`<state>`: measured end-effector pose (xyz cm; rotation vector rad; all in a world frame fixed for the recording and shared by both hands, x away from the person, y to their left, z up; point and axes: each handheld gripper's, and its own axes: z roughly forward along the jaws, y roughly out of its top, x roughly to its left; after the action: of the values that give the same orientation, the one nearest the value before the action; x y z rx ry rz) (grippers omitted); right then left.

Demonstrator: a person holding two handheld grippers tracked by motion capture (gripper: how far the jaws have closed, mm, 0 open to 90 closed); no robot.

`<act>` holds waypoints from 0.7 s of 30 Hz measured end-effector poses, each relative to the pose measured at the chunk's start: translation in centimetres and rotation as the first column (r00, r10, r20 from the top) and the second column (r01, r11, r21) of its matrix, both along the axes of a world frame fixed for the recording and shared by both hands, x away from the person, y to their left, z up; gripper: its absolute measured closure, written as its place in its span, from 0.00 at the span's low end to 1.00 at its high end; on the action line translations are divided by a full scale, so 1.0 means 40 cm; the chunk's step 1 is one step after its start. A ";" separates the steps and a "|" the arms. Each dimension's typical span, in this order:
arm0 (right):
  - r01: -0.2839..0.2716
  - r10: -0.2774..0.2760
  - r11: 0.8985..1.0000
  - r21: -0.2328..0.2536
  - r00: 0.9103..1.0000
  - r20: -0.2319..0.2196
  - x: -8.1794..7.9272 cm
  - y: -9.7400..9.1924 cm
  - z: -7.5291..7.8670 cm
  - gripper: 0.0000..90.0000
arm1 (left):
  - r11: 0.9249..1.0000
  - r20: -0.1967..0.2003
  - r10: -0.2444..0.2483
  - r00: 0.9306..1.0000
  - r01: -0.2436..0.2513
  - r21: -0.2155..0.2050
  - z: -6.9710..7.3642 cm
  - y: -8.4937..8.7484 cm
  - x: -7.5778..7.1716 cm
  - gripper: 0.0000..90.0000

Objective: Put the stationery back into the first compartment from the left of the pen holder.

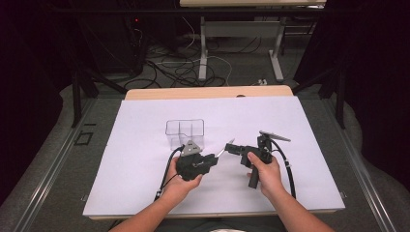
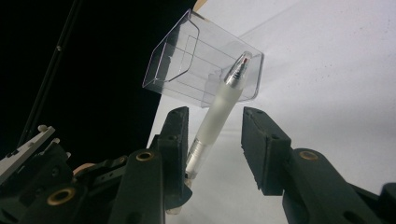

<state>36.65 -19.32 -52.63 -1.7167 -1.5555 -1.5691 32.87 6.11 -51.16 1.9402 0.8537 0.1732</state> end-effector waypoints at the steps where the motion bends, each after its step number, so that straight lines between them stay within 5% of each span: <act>1: -0.002 0.002 1.000 0.002 1.000 -0.005 0.000 -0.001 0.000 0.69 | 1.000 0.003 -0.004 1.000 0.004 -0.001 -0.001 -0.002 -0.001 0.85; 21: 0.027 -0.026 0.999 0.024 0.998 -0.049 0.004 -0.003 -0.006 0.82 | 1.000 0.025 -0.030 0.999 0.030 0.000 -0.006 -0.014 -0.007 0.85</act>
<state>36.82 -19.44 -52.86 -1.7559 -1.4906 -1.5410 32.58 5.56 -51.38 1.9450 0.8078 0.1792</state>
